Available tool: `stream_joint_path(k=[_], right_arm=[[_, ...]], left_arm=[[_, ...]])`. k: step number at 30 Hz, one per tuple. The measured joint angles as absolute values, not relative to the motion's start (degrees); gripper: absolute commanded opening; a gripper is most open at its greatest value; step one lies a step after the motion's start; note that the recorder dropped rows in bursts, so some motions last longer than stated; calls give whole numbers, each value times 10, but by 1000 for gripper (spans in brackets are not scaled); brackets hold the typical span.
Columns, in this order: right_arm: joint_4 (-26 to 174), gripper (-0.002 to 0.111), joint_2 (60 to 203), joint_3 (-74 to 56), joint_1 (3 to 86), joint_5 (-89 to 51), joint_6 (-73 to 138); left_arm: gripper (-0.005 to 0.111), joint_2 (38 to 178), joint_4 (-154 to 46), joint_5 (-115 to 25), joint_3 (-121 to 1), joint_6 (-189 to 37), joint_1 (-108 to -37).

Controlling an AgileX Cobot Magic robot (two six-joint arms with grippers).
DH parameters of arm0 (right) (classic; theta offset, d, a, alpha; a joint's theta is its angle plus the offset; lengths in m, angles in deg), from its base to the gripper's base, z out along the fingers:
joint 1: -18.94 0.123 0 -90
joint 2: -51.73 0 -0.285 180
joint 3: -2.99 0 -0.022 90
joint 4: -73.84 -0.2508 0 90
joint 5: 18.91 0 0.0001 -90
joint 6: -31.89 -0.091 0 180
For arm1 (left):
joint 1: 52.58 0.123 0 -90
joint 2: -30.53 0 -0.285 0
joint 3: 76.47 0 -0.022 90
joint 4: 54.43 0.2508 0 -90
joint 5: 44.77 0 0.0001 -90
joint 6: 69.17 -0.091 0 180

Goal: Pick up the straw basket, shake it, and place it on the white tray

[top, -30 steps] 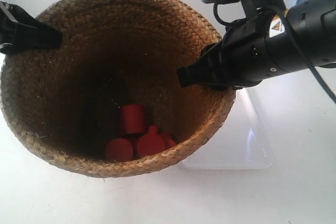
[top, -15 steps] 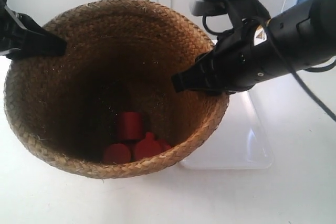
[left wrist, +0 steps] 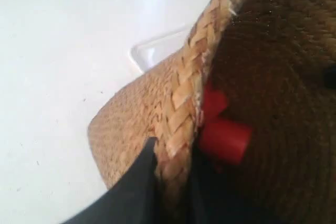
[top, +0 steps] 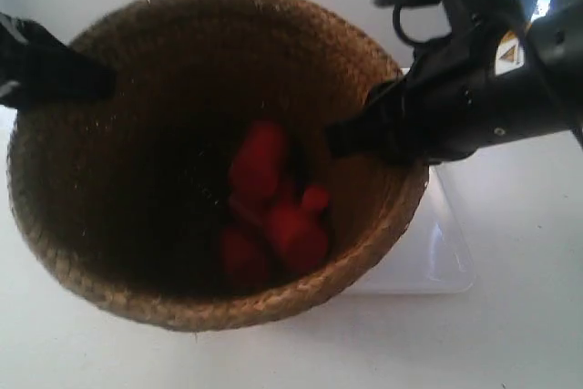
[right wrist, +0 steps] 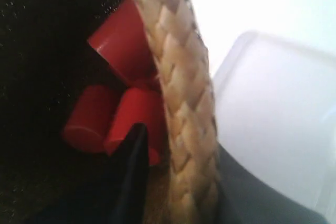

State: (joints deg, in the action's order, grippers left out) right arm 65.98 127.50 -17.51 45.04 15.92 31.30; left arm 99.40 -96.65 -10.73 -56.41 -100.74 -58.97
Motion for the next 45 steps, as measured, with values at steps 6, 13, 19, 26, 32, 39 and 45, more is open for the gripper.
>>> stream_joint_path(k=[6,13,19,26,32,39,45], right_arm=[[669,0,1248,-149,452,157,319],[677,0,1272,-164,452,154,319],[673,0,1296,-179,452,152,315],[671,0,1281,-165,452,152,315],[671,0,1173,-74,452,153,315],[664,0,1249,-190,452,150,298],[648,0,1238,-195,452,143,296]], left_arm=[[0,967,-978,-115,-579,-1013,-592],[0,966,-958,-111,-583,-1014,-592],[0,967,-937,-99,-583,-1014,-592],[0,966,-921,-92,-606,-1014,-592],[0,918,-938,-76,-721,-1013,-592],[0,970,-930,-72,-591,-980,-594],[0,951,-920,-80,-580,-978,-598]])
